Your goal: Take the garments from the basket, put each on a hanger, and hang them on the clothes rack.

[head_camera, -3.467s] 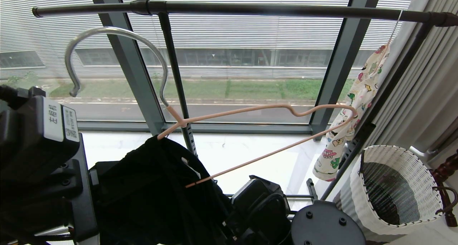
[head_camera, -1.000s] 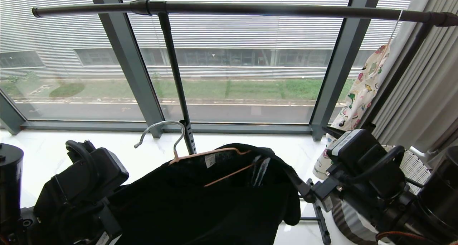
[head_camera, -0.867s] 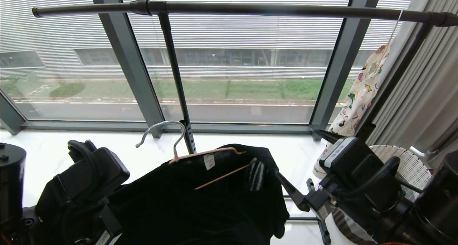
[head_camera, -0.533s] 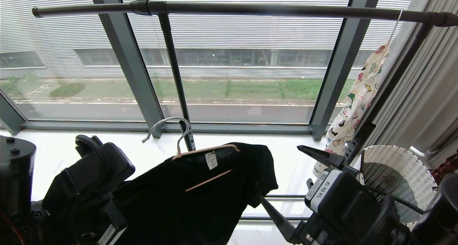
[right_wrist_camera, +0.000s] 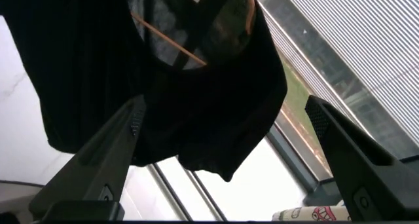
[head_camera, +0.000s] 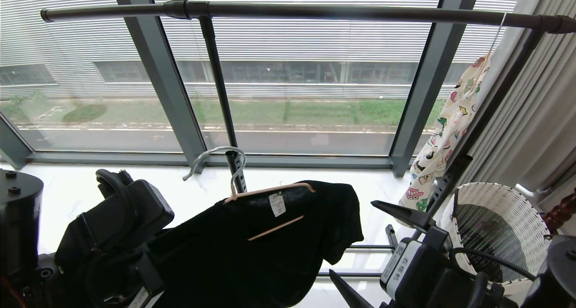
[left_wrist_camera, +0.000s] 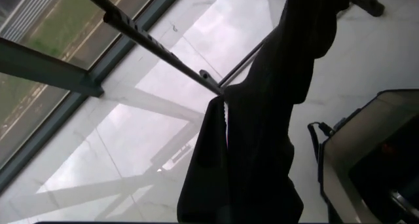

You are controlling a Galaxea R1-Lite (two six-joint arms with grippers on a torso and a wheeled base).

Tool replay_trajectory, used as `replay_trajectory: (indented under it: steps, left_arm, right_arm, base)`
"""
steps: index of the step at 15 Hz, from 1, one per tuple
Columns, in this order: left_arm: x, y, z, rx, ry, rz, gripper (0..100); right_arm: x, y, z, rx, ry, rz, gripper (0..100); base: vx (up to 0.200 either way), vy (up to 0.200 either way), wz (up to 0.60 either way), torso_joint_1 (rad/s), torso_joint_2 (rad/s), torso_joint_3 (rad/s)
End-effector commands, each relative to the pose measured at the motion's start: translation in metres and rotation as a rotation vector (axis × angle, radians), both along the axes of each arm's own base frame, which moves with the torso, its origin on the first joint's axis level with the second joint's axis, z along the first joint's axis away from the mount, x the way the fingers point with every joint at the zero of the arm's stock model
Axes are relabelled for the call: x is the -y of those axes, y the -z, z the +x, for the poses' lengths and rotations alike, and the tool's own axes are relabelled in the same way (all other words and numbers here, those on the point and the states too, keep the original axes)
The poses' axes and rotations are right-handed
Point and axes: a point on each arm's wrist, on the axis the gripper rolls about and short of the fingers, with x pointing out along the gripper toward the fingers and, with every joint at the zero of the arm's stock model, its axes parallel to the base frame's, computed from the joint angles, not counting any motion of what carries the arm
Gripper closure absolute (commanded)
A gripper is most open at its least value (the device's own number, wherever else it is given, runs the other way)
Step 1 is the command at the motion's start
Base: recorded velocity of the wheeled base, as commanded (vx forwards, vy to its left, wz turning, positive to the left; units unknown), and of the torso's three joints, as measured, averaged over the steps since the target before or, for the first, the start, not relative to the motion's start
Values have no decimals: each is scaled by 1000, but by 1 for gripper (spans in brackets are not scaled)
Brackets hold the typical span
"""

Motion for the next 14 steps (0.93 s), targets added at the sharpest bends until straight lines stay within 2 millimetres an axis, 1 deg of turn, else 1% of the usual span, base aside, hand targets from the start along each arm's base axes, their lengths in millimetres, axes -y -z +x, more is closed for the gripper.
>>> replay_trajectory:
  steps: [1,2,3,4,5,6,7,9,11,14]
  left_arm:
    - [10,1,-8,-3,86,-3,100]
    - [15,1,-13,-5,136,-3,100]
    - [20,2,-17,-11,183,-5,100]
    - [22,3,-19,-18,209,-3,100]
    - [25,5,-21,-24,235,2,100]
    - [29,5,-23,-25,266,6,100]
    - [31,4,-26,-23,288,4,100]
    - [38,1,-30,1,345,-21,100]
    - [43,-1,-34,12,407,-45,100]
    - [44,-2,-35,26,431,-31,100]
  right_arm:
    - [8,-42,8,-22,50,120,0]
    - [10,-62,9,-51,54,146,0]
    - [17,-78,8,-77,18,120,0]
    - [26,-86,7,-100,-35,86,0]
    - [39,-95,4,-137,-121,15,0]
    - [53,-98,-1,-170,-174,-78,0]
    - [58,-96,-4,-198,-203,-123,0]
    - [59,-88,-7,-245,-249,-182,0]
    - [52,-79,-5,-286,-271,-235,0]
    - [37,-68,2,-319,-267,-282,0]
  base:
    - [0,0,0,0,0,0]
    - [0,0,0,0,0,0]
    - [0,0,0,0,0,0]
    - [0,0,0,0,0,0]
    - [0,0,0,0,0,0]
    - [0,0,0,0,0,0]
    - [0,0,0,0,0,0]
    - [0,0,0,0,0,0]
    - [0,0,0,0,0,0]
    - [0,0,0,0,0,0]
